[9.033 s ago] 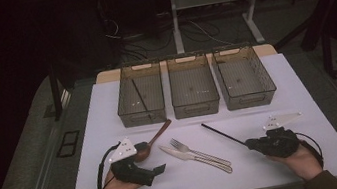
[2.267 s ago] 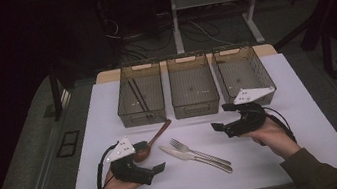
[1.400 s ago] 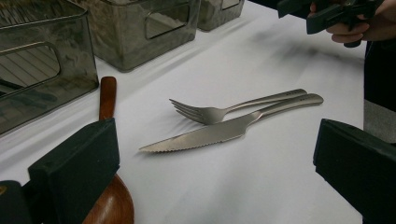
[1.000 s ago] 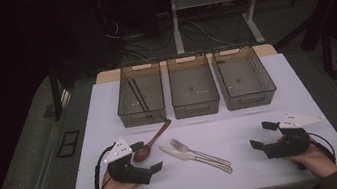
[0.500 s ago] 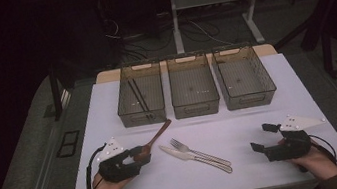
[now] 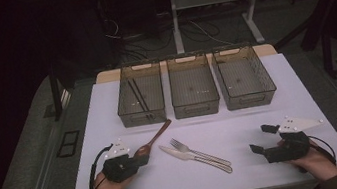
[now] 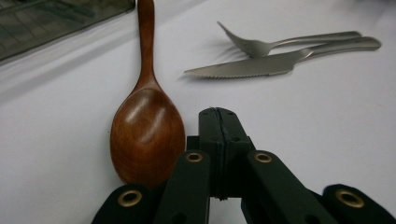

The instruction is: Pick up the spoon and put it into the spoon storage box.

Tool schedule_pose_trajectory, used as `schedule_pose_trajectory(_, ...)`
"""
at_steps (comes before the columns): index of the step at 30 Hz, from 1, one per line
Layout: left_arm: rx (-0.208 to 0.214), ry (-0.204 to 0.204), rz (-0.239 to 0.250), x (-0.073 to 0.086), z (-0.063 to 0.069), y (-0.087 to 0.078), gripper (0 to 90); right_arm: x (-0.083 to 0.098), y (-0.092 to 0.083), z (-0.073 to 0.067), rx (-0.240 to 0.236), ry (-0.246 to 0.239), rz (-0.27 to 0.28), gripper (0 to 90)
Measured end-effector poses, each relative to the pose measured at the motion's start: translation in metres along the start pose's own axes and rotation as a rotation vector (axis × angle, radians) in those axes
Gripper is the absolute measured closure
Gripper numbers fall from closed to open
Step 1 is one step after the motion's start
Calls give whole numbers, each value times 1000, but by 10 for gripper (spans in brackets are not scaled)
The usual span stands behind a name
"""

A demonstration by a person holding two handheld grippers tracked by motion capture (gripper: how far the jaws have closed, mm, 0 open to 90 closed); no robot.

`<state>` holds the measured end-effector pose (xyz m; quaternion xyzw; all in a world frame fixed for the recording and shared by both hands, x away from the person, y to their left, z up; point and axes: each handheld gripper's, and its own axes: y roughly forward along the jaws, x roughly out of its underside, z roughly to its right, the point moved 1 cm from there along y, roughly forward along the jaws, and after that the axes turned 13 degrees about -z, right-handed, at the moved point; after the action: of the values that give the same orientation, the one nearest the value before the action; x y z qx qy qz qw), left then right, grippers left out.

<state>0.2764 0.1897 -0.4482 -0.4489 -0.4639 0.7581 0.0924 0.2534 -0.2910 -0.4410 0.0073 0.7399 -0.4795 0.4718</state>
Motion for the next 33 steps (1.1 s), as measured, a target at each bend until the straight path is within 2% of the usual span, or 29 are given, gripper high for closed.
schedule_pose_trajectory(11, -19, -2, -33, 0, -7, 8, 887, 0, 3, -2, 9, -19, -18, 168)
schedule_pose_trajectory(16, -32, -21, -26, 1, -12, 7, 887, 0, 2, -2, 8, -14, -15, 168)
schedule_pose_trajectory(31, -119, -50, -18, 5, -33, 0, 887, 0, 2, -1, 10, -18, -17, 168)
schedule_pose_trajectory(33, -121, -58, -16, 6, -36, 0, 887, 0, 2, -1, 10, -20, -17, 168)
